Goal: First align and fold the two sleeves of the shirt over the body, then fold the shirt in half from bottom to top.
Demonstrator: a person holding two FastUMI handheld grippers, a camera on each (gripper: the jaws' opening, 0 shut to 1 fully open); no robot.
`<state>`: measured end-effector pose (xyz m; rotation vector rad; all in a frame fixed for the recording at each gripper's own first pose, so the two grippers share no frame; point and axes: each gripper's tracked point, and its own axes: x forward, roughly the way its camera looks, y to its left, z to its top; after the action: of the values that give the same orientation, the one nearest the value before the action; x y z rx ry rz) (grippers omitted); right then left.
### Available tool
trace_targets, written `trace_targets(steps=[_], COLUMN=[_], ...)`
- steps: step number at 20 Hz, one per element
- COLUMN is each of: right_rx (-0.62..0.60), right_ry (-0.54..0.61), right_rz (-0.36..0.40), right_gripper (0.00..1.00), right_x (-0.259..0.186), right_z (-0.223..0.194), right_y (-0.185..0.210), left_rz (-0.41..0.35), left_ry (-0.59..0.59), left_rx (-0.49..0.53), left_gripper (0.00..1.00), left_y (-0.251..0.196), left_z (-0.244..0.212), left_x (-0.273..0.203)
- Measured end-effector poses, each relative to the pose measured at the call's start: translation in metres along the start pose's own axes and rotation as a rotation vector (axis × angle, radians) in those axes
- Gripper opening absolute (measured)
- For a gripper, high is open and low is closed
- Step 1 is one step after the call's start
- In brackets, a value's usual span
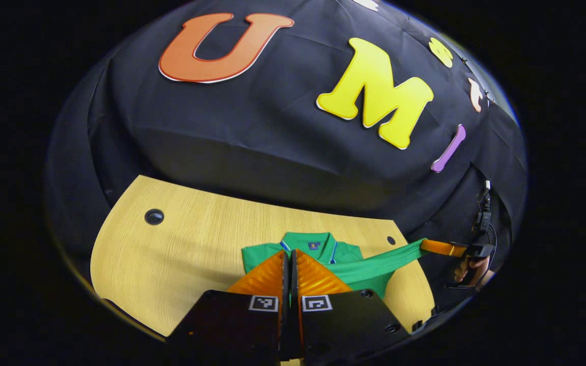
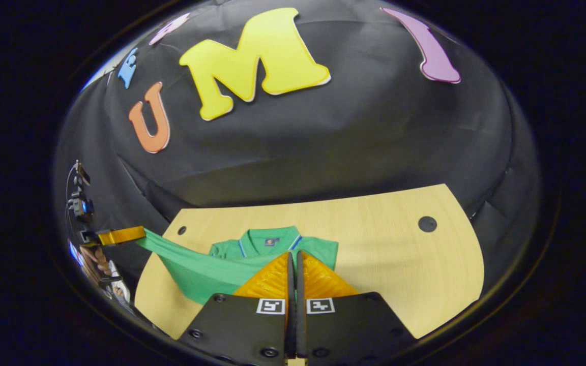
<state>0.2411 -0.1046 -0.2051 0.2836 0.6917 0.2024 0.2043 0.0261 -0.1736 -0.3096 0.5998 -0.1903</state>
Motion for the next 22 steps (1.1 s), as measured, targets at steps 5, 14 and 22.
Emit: trace_targets(steps=[5, 14, 22], right_rx=[-0.032, -0.093, -0.114], right_ry=[0.049, 0.063, 0.037], right_rz=[-0.042, -0.089, -0.111], right_gripper=[0.01, 0.0, 0.08], right_x=[0.101, 0.182, 0.191], right_z=[-0.022, -0.031, -0.031], right_y=[-0.04, -0.06, -0.063], left_rz=[0.062, 0.171, 0.232], left_ry=[0.051, 0.072, 0.08], left_rx=[0.049, 0.099, 0.118], left_gripper=[0.03, 0.04, 0.15], left_y=[0.041, 0.077, 0.081], left_z=[-0.029, -0.059, -0.064], left_x=[0.096, 0.16, 0.167])
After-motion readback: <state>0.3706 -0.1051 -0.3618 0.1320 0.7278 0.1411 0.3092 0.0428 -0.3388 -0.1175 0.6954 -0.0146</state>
